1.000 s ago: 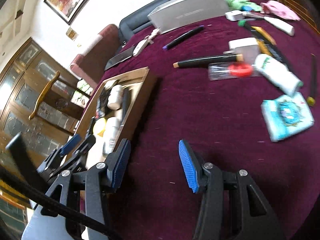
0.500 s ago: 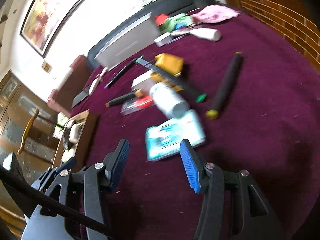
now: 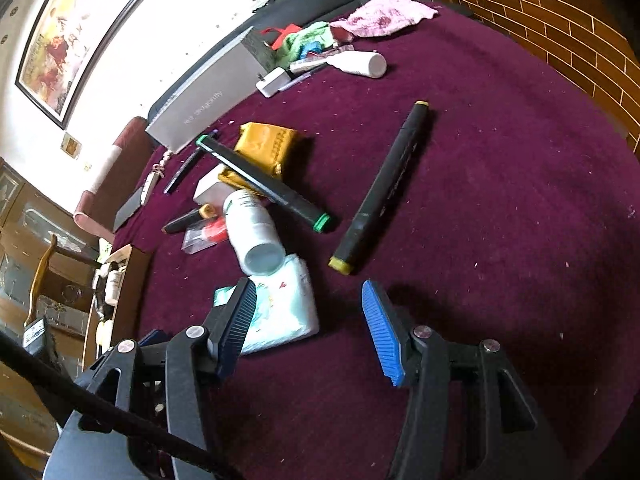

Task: Organize objects
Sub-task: 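Open both tools and withdraw them from the tray toward the table items, then grasp a white spray bottle with the right tool while the left tool grasps the teal snack packet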

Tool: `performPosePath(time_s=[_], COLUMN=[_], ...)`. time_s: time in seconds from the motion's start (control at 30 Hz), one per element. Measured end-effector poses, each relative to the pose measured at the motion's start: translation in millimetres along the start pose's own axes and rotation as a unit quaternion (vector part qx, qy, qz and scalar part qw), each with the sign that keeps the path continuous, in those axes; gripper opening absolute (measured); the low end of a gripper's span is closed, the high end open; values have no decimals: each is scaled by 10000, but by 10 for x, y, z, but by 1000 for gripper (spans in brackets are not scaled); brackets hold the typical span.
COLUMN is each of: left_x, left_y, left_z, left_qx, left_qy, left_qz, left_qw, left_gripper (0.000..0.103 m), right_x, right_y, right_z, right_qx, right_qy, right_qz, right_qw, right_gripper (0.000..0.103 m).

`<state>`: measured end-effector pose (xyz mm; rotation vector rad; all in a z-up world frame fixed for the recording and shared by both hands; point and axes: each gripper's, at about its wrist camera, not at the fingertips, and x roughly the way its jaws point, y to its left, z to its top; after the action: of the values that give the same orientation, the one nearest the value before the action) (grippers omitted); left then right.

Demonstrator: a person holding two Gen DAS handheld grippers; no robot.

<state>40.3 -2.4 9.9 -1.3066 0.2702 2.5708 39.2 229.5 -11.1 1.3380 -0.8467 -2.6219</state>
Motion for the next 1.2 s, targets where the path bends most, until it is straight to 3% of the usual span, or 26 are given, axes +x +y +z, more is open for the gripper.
performPosePath(time_s=[0.23, 0.37, 0.6, 0.7, 0.8, 0.97, 1.2], left_x=[30, 49, 94, 108, 108, 102, 79], left_y=[65, 41, -39, -73, -79, -72, -98], left_z=[-8, 4, 15, 18, 14, 16, 59], left_qx=[-163, -109, 59, 117, 125, 132, 28], left_qy=[-9, 3, 82, 121, 132, 149, 294], left_qz=[-122, -201, -361, -379, -384, -397, -566], left_qw=[9998, 9997, 9993, 9991, 9991, 9990, 9980], left_gripper=[64, 73, 95, 100, 101, 101, 100], right_x=[49, 75, 493, 680, 816, 737, 77], right_y=[-13, 273, 745, 825, 838, 691, 373], right_z=[132, 203, 296, 300, 319, 350, 264], right_qx=[4, -626, -1654, -1800, -1785, -1298, -640], right_qy=[-85, -142, 379, 635, 732, 759, 324], right_qz=[-187, -144, -463, -544, -721, -454, 148], right_qw=[9998, 9978, 9844, 9801, 9786, 9876, 9973], right_gripper=[54, 54, 54, 46, 32, 31, 32])
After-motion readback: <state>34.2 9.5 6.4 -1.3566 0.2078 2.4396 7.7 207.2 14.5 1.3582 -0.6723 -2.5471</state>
